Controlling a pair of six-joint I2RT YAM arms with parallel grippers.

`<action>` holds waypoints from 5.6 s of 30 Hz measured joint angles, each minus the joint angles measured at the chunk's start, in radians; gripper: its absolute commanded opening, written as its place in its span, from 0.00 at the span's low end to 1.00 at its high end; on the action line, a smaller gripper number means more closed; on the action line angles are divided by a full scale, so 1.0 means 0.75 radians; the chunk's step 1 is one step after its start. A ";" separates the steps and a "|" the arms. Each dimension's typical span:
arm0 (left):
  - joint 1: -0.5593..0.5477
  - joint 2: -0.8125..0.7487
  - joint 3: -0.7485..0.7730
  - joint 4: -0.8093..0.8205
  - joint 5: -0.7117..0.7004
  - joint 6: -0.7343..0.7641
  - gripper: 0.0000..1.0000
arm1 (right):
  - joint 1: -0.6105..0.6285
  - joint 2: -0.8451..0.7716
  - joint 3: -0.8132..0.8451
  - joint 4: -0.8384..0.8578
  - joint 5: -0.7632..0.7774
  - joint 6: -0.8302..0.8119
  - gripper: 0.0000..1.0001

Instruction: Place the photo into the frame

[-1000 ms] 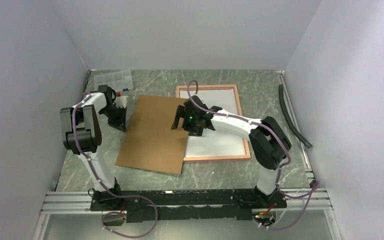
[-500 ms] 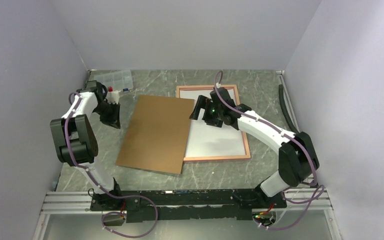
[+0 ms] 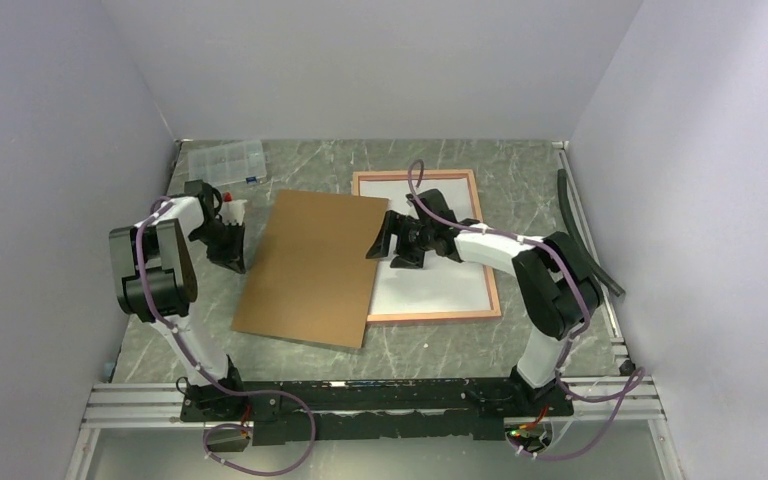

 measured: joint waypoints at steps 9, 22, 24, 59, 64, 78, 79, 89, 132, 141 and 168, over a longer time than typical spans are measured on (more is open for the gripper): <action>-0.040 0.026 0.003 0.055 -0.024 -0.014 0.13 | -0.001 0.073 -0.005 0.172 -0.075 0.086 0.74; -0.051 0.027 0.003 0.057 -0.037 -0.023 0.12 | 0.004 0.139 -0.005 0.233 -0.102 0.149 0.72; -0.053 0.027 0.003 0.057 -0.040 -0.023 0.12 | 0.006 0.148 -0.004 0.234 -0.103 0.153 0.72; -0.094 0.024 0.003 0.059 -0.105 -0.002 0.10 | 0.117 0.146 -0.113 0.880 -0.268 0.548 0.61; -0.095 0.018 0.003 0.057 -0.101 0.003 0.11 | 0.141 0.099 -0.113 0.917 -0.286 0.548 0.46; -0.123 -0.448 0.011 0.055 0.057 0.140 0.95 | 0.151 0.029 -0.019 0.501 -0.194 0.518 0.00; -0.122 -0.516 0.022 0.043 0.083 0.175 0.95 | 0.151 0.029 -0.007 0.475 -0.190 0.538 0.00; -0.123 -1.076 0.082 -0.330 0.303 0.844 0.95 | 0.129 0.032 0.223 0.332 -0.212 0.757 0.00; -0.126 -1.574 -0.151 -0.318 0.801 1.733 0.07 | 0.235 -0.002 0.446 0.342 -0.138 1.196 0.01; -0.120 -1.666 -0.209 -0.217 0.785 1.789 0.03 | 0.261 -0.030 0.415 0.333 -0.136 1.153 0.68; -0.127 -1.594 -0.144 -0.302 0.855 1.757 0.03 | 0.289 -0.703 0.223 -0.362 0.014 -1.357 0.99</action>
